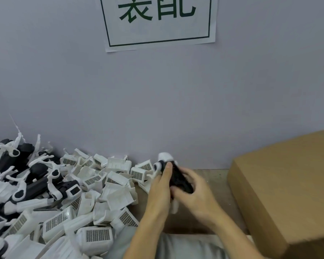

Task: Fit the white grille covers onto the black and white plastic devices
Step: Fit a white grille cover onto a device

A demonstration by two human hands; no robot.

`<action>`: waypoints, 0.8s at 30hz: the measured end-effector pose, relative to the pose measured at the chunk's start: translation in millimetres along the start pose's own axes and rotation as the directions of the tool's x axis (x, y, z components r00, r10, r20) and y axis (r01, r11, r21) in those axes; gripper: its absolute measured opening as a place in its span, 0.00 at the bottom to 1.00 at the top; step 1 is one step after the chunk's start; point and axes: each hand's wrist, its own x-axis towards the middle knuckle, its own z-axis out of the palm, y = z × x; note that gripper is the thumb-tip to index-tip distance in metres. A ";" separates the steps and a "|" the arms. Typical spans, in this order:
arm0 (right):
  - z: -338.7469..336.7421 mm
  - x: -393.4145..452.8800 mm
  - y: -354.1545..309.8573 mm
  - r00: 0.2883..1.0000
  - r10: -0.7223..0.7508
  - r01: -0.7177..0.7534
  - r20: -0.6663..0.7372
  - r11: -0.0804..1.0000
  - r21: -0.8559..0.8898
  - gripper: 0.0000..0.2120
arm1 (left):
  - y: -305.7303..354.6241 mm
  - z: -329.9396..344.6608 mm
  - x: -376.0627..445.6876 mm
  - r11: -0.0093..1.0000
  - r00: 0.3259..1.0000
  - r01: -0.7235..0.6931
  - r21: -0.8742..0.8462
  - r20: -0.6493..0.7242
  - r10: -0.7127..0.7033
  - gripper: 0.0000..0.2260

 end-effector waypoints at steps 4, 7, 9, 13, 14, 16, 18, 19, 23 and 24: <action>14.0 -0.5 5.3 0.995 -0.085 0.100 0.054 0.903 -0.417 0.26 | -11.1 -6.4 7.5 0.973 0.989 0.072 -0.221 -0.109 -0.098 0.06; 12.5 -0.8 4.9 0.994 -0.099 0.109 0.046 0.837 -0.536 0.26 | -12.2 -6.0 9.4 0.966 0.987 0.009 -0.260 -0.150 -0.050 0.08; 11.8 -1.5 4.4 0.997 -0.063 0.082 0.054 0.860 -0.503 0.23 | -10.9 -6.0 8.6 0.961 0.987 -0.037 -0.272 -0.163 -0.008 0.09; 11.2 -2.3 0.8 0.998 -0.058 0.053 0.001 0.896 -0.440 0.15 | -11.0 -4.2 7.3 0.965 0.992 -0.078 -0.249 -0.115 0.050 0.08; 10.1 -2.5 0.9 0.998 -0.067 0.057 -0.008 0.898 -0.437 0.15 | -11.7 -3.7 7.0 0.972 0.991 -0.097 -0.214 -0.107 0.075 0.08; 7.4 -2.7 0.9 0.998 -0.055 0.054 0.009 0.910 -0.411 0.14 | -13.0 -3.5 6.2 0.978 0.987 -0.138 -0.155 -0.105 0.123 0.07; 4.1 -2.7 2.5 0.997 -0.018 0.042 0.068 0.931 -0.363 0.15 | -13.5 -5.3 5.3 0.977 0.979 -0.189 -0.097 -0.098 0.180 0.06; 2.3 -2.5 3.3 0.997 -0.006 0.029 0.072 0.945 -0.324 0.16 | -13.7 -6.3 5.6 0.974 0.972 -0.221 -0.051 -0.096 0.216 0.05; -4.2 2.0 2.3 0.996 0.043 -0.040 -0.081 0.998 0.047 0.26 | -15.0 -6.9 2.5 0.912 0.931 -0.354 0.205 -0.015 0.365 0.07; -4.3 3.2 1.6 0.992 0.041 -0.028 -0.119 0.994 0.109 0.27 | -16.5 -6.5 0.6 0.859 0.908 -0.413 0.303 0.063 0.415 0.08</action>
